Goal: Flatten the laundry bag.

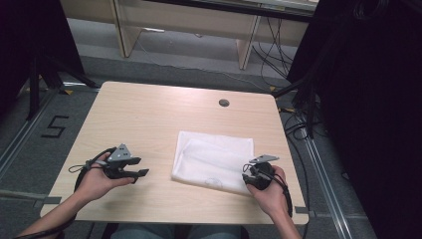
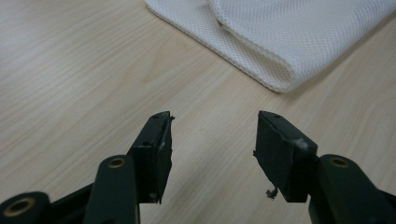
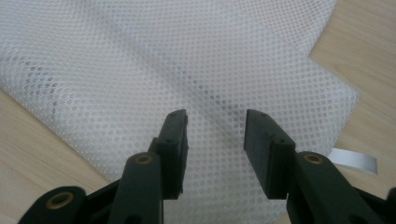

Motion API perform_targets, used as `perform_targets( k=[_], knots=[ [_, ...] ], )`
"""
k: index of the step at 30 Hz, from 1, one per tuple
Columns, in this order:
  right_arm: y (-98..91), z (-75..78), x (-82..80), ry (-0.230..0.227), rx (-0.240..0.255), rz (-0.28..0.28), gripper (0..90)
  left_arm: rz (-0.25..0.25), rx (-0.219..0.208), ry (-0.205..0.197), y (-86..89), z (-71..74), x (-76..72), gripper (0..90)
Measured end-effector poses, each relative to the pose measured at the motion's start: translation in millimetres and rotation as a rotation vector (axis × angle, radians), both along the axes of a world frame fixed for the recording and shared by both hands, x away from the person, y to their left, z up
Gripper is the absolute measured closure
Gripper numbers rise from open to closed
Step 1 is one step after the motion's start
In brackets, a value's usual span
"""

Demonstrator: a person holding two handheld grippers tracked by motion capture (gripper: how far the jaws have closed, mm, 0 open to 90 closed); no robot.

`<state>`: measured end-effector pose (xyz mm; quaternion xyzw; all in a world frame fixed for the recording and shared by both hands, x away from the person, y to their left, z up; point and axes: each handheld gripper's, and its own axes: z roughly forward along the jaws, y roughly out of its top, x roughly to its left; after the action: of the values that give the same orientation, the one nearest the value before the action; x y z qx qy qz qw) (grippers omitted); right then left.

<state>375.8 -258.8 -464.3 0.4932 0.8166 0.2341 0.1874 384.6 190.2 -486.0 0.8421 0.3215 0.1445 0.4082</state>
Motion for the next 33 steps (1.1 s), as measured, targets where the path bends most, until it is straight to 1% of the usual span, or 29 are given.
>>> perform_targets(
  k=[1, 2, 3, 4, 6, 7, 8, 11, 12, 13, 14, 15, 16, 17, 18, 19, 20, 21, 22, 23, 24, 25, 26, 27, 28, 29, 30, 31, 33],
  knots=[
    [0.0, 0.0, 0.0, 0.0, 0.0, 0.0, 60.8, 0.0, 0.0, 0.0, 0.0, 0.0, 0.0, 45.8],
    [-0.7, 0.9, -0.5, 0.002, 0.003, -0.003, 61.6, -0.003, -0.012, 0.026, -2.0, -1.0, -0.1, 45.8],
    [-1.9, 2.4, -1.2, 0.001, 0.01, -0.012, 63.2, -0.006, -0.014, 0.014, -4.0, -2.0, 0.1, 45.9],
    [-4.6, 5.4, -2.1, 0.002, 0.015, -0.03, 68.0, -0.011, -0.019, 0.02, -6.3, -2.8, 0.2, 46.5],
    [-6.6, 6.5, -2.0, 0.006, 0.013, -0.025, 70.4, -0.02, -0.017, 0.026, -11.0, -2.9, -0.2, 46.6],
    [-12.1, 9.2, -2.8, 0.013, 0.007, -0.033, 79.1, -0.034, -0.017, 0.032, -15.5, -3.8, 0.0, 47.2],
    [-12.1, 9.2, -2.8, 0.013, 0.007, -0.033, 79.1, -0.034, -0.017, 0.032, -15.5, -3.8, 0.0, 48.1],
    [-20.1, 13.5, -5.4, 0.035, -0.017, -0.068, 90.0, -0.044, -0.016, 0.037, -24.1, -5.0, -0.2, 50.8],
    [-22.0, 14.2, -5.6, 0.042, -0.013, -0.081, 90.0, -0.042, -0.006, 0.03, -27.0, -4.1, 0.7, 52.6],
    [-26.2, 14.7, -5.4, 0.052, -0.025, -0.094, 90.0, -0.06, -0.003, 0.023, -28.0, -3.1, 2.2, 56.6],
    [-28.5, 15.5, -5.9, 0.065, -0.041, -0.109, 90.0, -0.049, -0.007, 0.024, -30.6, -2.0, 3.3, 60.6],
    [-32.3, 15.1, -5.0, 0.078, -0.041, -0.125, 90.0, -0.06, -0.003, 0.024, -31.4, -0.7, 4.4, 65.9],
    [-34.5, 15.1, -4.9, 0.092, -0.045, -0.134, 90.0, -0.042, -0.004, 0.035, -33.5, 0.3, 4.0, 69.6],
    [-36.8, 14.3, -4.7, 0.105, -0.05, -0.154, 90.0, -0.058, 0.013, 0.024, -34.6, 1.5, 6.0, 74.3],
    [-41.5, 11.9, -4.3, 0.139, -0.071, -0.164, 90.0, -0.049, 0.013, 0.041, -38.0, 1.6, 6.2, 81.2],
    [-41.5, 11.9, -4.3, 0.139, -0.071, -0.164, 90.0, -0.049, 0.013, 0.041, -38.0, 1.6, 6.2, 83.4],
    [-42.9, 7.8, -4.1, 0.175, -0.069, -0.178, 90.0, -0.063, 0.038, 0.041, -42.1, 1.7, 7.8, 85.6],
    [-42.9, 7.8, -4.1, 0.175, -0.069, -0.178, 90.0, -0.063, 0.038, 0.041, -42.1, 1.7, 7.8, 86.8],
    [-42.7, 6.5, -4.1, 0.189, -0.076, -0.182, 90.0, -0.069, 0.042, 0.045, -45.3, 1.5, 8.8, 86.8],
    [-40.4, 5.9, -4.2, 0.22, -0.072, -0.206, 90.0, -0.074, 0.044, 0.055, -47.7, 1.7, 9.7, 87.5],
    [-38.3, 5.7, -4.5, 0.24, -0.067, -0.221, 90.0, -0.082, 0.052, 0.044, -50.1, 2.2, 11.9, 87.6],
    [-37.8, 4.1, -3.5, 0.226, -0.08, -0.221, 90.0, -0.083, 0.052, 0.047, -52.0, 2.1, 13.2, 87.6],
    [-37.1, 4.0, -3.6, 0.253, -0.079, -0.22, 90.0, -0.072, 0.042, 0.058, -56.1, 1.2, 14.7, 87.6],
    [-36.5, 1.9, -2.8, 0.246, -0.084, -0.214, 90.0, -0.086, 0.054, 0.05, -57.5, 1.4, 16.8, 87.3],
    [-35.9, 1.3, -2.7, 0.261, -0.089, -0.21, 90.0, -0.073, 0.052, 0.061, -61.4, 0.2, 17.9, 87.0],
    [-34.1, -0.5, -2.5, 0.269, -0.083, -0.216, 90.0, -0.084, 0.062, 0.056, -64.2, -0.8, 20.5, 86.6],
    [-34.4, -1.6, -1.5, 0.264, -0.104, -0.199, 90.0, -0.085, 0.062, 0.057, -65.4, -1.4, 21.3, 86.4],
    [-33.5, -2.6, -0.7, 0.266, -0.103, -0.2, 90.0, -0.075, 0.046, 0.071, -71.0, -3.9, 23.5, 86.2],
    [-33.7, -3.3, -0.1, 0.261, -0.102, -0.193, 90.0, -0.089, 0.057, 0.071, -72.3, -3.7, 25.6, 85.8]
  ],
)
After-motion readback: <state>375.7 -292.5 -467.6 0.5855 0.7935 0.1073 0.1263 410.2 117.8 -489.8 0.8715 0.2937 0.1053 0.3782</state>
